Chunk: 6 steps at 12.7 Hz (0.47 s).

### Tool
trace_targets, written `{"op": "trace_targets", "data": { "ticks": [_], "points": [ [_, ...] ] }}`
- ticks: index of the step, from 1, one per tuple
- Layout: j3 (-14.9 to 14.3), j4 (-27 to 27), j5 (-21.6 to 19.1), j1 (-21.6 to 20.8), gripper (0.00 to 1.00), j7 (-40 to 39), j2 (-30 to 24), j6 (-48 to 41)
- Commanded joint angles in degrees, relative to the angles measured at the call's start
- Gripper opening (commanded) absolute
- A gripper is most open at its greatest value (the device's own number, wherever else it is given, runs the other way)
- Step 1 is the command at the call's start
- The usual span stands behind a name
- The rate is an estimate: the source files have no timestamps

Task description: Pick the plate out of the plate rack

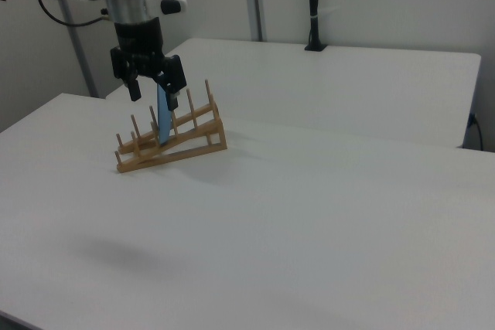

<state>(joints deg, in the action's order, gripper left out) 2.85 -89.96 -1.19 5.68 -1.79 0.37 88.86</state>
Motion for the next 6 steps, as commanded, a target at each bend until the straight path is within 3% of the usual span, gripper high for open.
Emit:
{"op": "trace_targets", "data": {
  "ticks": [1,6],
  "points": [
    [0.1,-1.2,-0.4,0.9,1.00,-0.9,-0.5,-0.4],
    [0.3,-1.3,-0.2,0.6,1.00,-0.9,0.0,-0.1]
  ]
}}
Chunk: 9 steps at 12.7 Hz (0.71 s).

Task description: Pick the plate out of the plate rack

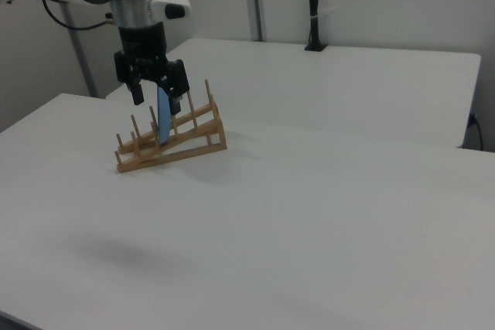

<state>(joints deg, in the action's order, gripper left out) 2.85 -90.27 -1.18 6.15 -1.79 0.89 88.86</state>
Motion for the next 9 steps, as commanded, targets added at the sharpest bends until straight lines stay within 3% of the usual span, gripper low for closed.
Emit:
{"op": "trace_targets", "data": {
  "ticks": [1,5,9],
  "points": [
    [0.5,-0.9,-0.2,-0.1,1.00,-0.9,0.0,0.2],
    [0.8,0.3,0.8,-5.5,1.00,0.1,3.1,11.9],
    [0.8,2.7,9.1,-12.0,1.00,9.2,7.3,18.0]
  ]
}}
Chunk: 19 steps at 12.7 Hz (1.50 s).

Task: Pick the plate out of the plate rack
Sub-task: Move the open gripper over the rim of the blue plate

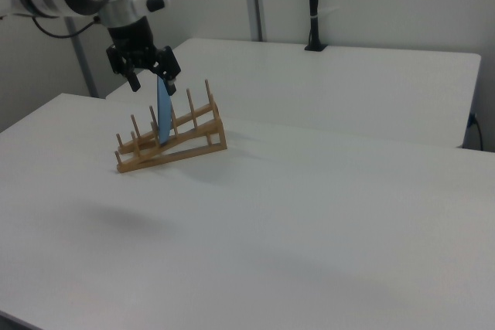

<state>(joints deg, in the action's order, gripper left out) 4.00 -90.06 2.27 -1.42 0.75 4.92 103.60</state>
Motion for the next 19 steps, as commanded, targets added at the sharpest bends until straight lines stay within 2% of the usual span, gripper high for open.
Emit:
{"op": "trace_targets", "data": {
  "ticks": [1,3,6,10,11,13,17,18,19],
  "points": [
    [-0.3,2.9,8.1,-6.2,1.00,9.5,4.2,4.6],
    [-0.4,2.9,13.6,-10.3,1.00,15.4,5.4,8.1],
    [-0.4,3.0,25.1,-15.6,1.00,27.2,8.3,12.4],
    [-0.3,3.0,44.5,-20.3,1.00,44.1,13.1,16.1],
    [-0.3,3.0,47.6,-20.4,1.00,46.9,14.4,17.1],
    [-0.3,3.2,50.0,-20.6,0.96,47.9,16.5,19.1],
    [-0.4,3.8,51.8,-20.3,0.77,47.9,17.8,19.7],
    [-0.4,3.8,52.0,-20.3,0.69,47.9,18.1,19.8],
    [-0.4,3.8,52.4,-20.3,0.67,47.9,18.7,19.8]
  ]
}}
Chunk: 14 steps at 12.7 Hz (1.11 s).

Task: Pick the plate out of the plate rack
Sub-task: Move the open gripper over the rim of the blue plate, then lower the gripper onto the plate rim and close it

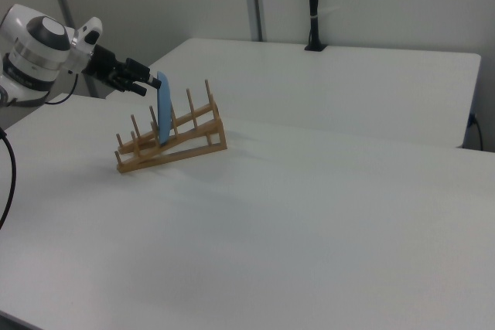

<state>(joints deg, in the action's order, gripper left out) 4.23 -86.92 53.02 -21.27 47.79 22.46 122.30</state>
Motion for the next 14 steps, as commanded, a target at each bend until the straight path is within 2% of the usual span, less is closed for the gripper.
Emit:
{"op": "trace_targets", "data": {
  "ticks": [1,4,6,9,11,14],
  "points": [
    [-0.6,0.9,2.1,-0.3,0.66,0.8,1.4,1.1],
    [-0.6,2.0,2.7,-0.3,0.60,0.8,2.7,1.1],
    [-0.6,2.3,3.1,-0.2,0.59,0.9,2.8,1.1],
    [-0.6,2.3,3.9,-0.1,0.41,1.0,3.2,2.0],
    [-0.6,2.3,3.9,0.0,0.25,1.0,3.2,2.2],
    [-0.7,2.3,4.5,0.0,0.11,0.9,3.0,2.2]
  ]
}}
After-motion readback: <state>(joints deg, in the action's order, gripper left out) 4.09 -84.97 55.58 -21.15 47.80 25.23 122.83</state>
